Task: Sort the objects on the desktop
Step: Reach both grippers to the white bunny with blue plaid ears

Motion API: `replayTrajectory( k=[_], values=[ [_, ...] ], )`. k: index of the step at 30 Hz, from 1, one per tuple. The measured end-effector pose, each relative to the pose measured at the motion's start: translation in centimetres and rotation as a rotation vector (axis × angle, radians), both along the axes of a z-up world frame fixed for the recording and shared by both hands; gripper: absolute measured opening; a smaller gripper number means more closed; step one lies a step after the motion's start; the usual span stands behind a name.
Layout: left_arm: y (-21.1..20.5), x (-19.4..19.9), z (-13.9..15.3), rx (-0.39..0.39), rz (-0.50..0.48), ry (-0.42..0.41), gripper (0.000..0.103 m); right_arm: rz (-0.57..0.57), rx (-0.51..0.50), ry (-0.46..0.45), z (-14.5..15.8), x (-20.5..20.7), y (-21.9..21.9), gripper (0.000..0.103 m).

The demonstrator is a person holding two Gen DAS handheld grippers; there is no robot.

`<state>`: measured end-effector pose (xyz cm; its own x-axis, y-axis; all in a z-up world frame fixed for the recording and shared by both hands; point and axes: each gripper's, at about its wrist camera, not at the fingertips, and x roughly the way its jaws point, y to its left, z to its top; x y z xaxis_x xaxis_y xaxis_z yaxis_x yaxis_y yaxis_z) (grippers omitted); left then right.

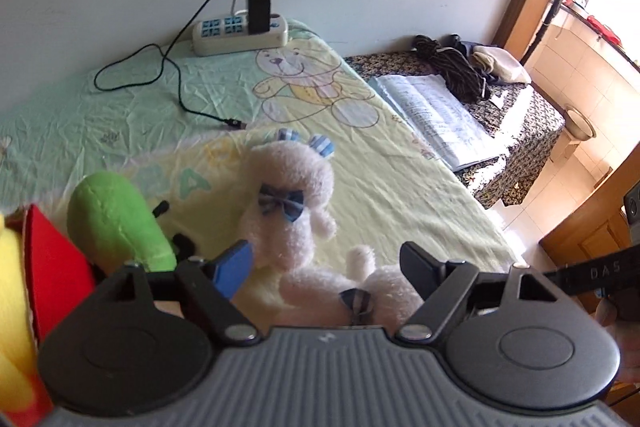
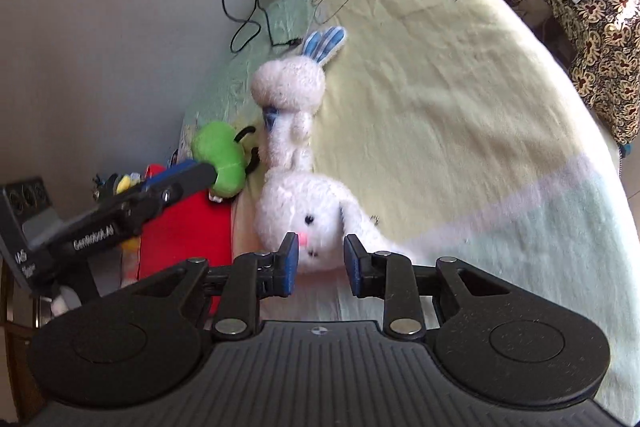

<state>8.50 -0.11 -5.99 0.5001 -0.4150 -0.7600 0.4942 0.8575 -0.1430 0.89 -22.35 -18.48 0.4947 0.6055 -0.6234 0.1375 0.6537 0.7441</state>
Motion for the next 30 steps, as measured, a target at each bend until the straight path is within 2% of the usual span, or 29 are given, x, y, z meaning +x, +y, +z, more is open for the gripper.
replayTrajectory(
  k=[2, 4, 7, 9, 13, 18, 20, 24, 28, 30],
  values=[
    [-1.3, 0.8, -0.2, 0.001, -0.051, 0.005, 0.082, 0.094, -0.044, -0.003, -0.2, -0.5, 1.7, 0.028],
    [-2.9, 2.0, -1.0, 0.006, -0.107, 0.042, 0.076, 0.185, -0.102, -0.018, -0.5, -1.1, 3.8, 0.028],
    [-5.2, 3.1, -3.2, 0.033, -0.181, 0.125, 0.063, 0.198, -0.154, -0.061, -1.0, -1.5, 5.9, 0.028],
    [-6.1, 3.4, -4.6, 0.068, -0.197, 0.165, 0.062, 0.188, -0.183, -0.089, -1.5, -1.4, 7.1, 0.028],
    [-6.1, 3.5, -6.1, 0.092, -0.189, 0.219, 0.063, 0.126, -0.23, -0.146, -1.8, -1.1, 8.1, 0.028],
    [-4.5, 3.5, -6.1, 0.046, -0.142, 0.265, 0.063, 0.066, -0.276, -0.176, -2.1, -0.6, 7.7, 0.025],
    [-3.9, 3.3, -5.8, 0.03, -0.111, 0.271, 0.063, 0.055, -0.253, -0.169, -2.4, -0.5, 7.0, 0.025],
    [-2.0, 2.4, -4.4, -0.024, -0.062, 0.266, 0.067, 0.002, -0.269, -0.155, -3.0, -0.1, 5.6, 0.025],
    [-0.3, 1.2, -4.1, -0.038, -0.031, 0.256, 0.071, -0.049, -0.151, -0.165, -3.0, 1.3, 3.4, 0.024],
    [0.3, 0.7, -3.9, -0.052, -0.034, 0.249, 0.075, -0.048, -0.141, -0.162, -3.3, 2.4, 3.3, 0.025]
  ],
)
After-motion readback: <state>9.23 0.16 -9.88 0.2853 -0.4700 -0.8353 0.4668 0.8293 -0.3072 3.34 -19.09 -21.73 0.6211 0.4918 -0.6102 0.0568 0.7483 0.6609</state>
